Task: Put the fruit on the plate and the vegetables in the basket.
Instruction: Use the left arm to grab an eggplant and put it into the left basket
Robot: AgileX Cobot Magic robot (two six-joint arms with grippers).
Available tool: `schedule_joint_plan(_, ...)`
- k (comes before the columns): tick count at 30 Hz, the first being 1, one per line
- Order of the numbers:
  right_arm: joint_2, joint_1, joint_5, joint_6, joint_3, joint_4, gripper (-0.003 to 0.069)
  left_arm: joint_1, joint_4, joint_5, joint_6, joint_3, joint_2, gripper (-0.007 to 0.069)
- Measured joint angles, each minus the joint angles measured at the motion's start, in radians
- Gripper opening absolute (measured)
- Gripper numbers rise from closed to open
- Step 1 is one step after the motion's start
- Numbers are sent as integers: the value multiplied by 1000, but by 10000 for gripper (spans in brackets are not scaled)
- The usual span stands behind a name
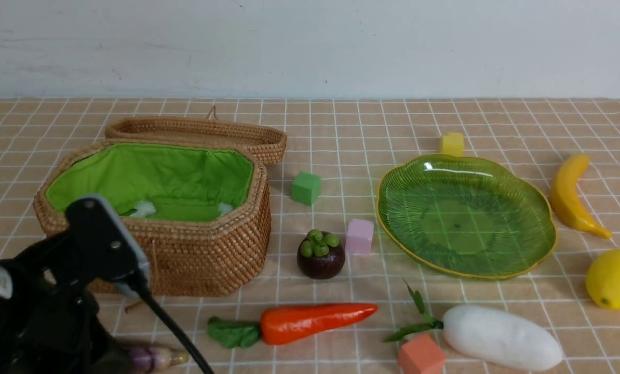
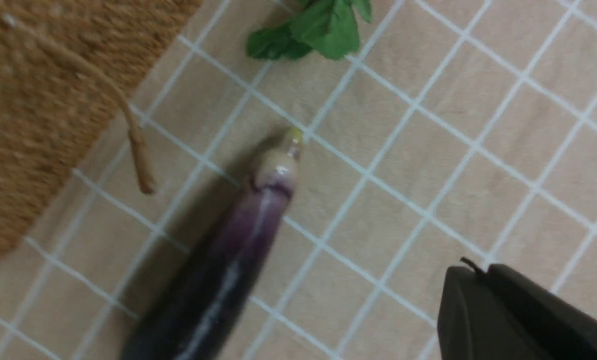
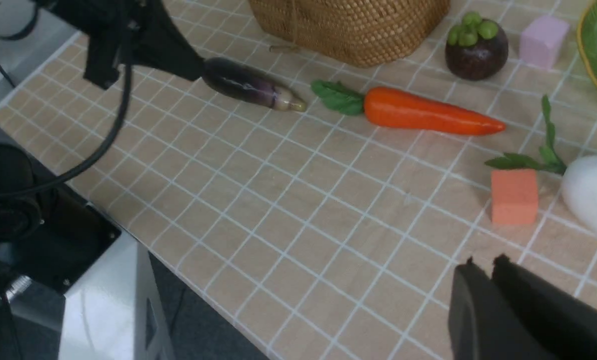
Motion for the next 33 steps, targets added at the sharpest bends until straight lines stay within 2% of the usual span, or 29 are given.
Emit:
schedule_joint_plan(2,1,0,6,-34,-8,-3,67,0,46,-27,18,-6,54,134)
schedule_joint_plan(5,1,0,15,-66,-10,-13,70,0,140,-34,25,-9,117,311)
schedule_joint_plan(6,1,0,15,-67,-10,-13,70,0,140,-34,25,-9,121,323)
schedule_joint_plan(7,1,0,15,-72,-10,-19,70,0,174,-38,26,-9,148,406)
schedule_joint_plan(9,1,0,15,-75,-10,-22,70,0,227,-59,26,-9,188,509)
schedule_joint_plan(12,1,0,15,-75,-10,-23,70,0,274,-112,26,-9,244,594)
schedule_joint_plan(17,1,0,15,-75,-10,-23,76,0,349,-193,29,-9,333,587)
schedule_joint_plan(25,1,0,15,-75,-10,-23,80,0,434,-220,30,-11,510,491)
schedule_joint_plan(28,1,0,15,-75,-10,-23,82,0,448,-209,31,-16,536,436)
schedule_joint_plan(30,1,0,15,-75,-10,-23,84,0,456,-204,32,-20,541,349)
schedule_joint_plan(33,1,0,15,-75,-10,-23,87,0,477,-205,32,-20,538,337)
